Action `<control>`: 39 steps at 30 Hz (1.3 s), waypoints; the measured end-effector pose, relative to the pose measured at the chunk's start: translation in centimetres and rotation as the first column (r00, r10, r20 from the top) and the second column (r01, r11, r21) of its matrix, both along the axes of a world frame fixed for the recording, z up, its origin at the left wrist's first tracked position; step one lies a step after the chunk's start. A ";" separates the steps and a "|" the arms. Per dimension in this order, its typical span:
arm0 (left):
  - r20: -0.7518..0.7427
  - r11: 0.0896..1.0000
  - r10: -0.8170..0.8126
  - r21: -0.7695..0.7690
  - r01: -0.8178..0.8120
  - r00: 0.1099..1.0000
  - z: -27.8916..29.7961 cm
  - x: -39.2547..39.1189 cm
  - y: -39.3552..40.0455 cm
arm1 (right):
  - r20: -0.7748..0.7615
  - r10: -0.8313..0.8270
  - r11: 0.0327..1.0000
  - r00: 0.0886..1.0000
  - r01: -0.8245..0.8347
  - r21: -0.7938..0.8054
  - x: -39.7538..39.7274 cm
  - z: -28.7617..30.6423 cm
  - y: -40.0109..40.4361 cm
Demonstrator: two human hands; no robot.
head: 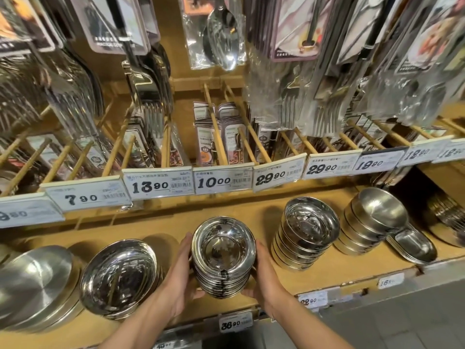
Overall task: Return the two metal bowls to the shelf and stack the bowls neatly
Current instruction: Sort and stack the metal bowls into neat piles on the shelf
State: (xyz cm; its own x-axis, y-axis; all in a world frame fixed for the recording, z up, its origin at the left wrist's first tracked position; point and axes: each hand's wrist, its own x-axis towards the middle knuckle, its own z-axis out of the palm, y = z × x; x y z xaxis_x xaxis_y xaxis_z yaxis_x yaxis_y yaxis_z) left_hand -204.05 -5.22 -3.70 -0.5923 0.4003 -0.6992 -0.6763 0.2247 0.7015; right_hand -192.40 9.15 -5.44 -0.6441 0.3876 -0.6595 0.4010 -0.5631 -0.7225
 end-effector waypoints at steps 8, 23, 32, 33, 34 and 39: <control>0.010 0.997 0.070 0.020 -0.070 0.998 0.1 0.8 -1.1 | 0.044 0.081 0.997 0.996 -0.080 -0.017 0.7 -0.1 -0.7; -0.109 0.940 0.328 -0.065 -0.336 0.938 -0.4 5.9 -2.8 | 0.023 0.266 0.964 0.964 -0.265 -0.038 2.4 0.2 0.7; -0.241 0.863 0.451 -0.129 -0.489 0.859 -1.8 15.5 2.5 | 0.119 0.270 0.954 0.955 -0.282 0.100 12.0 -2.0 9.2; -0.244 0.860 0.458 -0.124 -0.496 0.855 -1.9 16.2 3.4 | 0.107 0.264 0.950 0.959 -0.277 0.141 12.9 -1.9 10.2; -0.246 0.863 0.455 -0.114 -0.491 0.856 -2.0 16.9 4.2 | 0.101 0.259 0.943 0.961 -0.274 0.189 13.9 -1.8 11.2; -0.250 0.922 0.358 -0.056 -0.382 0.900 -2.5 18.3 9.0 | 0.095 0.275 0.901 0.957 -0.291 0.323 16.3 -1.6 15.7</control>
